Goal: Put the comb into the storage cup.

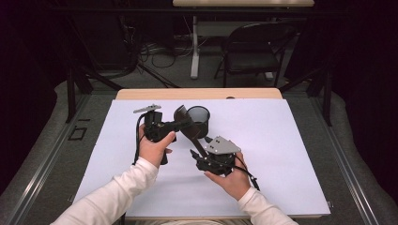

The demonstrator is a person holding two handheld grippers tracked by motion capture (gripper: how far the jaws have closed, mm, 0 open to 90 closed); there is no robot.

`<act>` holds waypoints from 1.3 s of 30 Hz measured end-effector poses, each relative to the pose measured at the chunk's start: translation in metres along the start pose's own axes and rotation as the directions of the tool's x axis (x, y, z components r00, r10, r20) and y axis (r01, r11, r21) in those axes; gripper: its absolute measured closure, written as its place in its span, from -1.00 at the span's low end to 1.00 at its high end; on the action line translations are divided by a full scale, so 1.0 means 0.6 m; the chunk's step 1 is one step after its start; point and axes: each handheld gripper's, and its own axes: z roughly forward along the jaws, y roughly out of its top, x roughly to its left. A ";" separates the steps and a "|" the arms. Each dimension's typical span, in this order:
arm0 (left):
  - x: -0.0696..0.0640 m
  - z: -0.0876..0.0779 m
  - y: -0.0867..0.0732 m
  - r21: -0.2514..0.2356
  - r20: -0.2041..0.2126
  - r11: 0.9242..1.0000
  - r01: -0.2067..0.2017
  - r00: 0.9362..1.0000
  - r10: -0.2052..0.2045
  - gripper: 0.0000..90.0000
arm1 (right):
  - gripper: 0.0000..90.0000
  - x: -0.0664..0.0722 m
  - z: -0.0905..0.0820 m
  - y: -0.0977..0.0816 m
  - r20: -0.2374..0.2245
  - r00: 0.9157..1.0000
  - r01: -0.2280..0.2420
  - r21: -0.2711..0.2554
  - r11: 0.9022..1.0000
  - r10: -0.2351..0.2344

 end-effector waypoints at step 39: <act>-0.004 -0.014 0.027 -0.018 -0.037 0.999 -0.029 0.999 0.028 0.91 | -0.53 -0.022 -0.007 0.010 -0.051 0.995 -0.087 0.006 0.996 0.087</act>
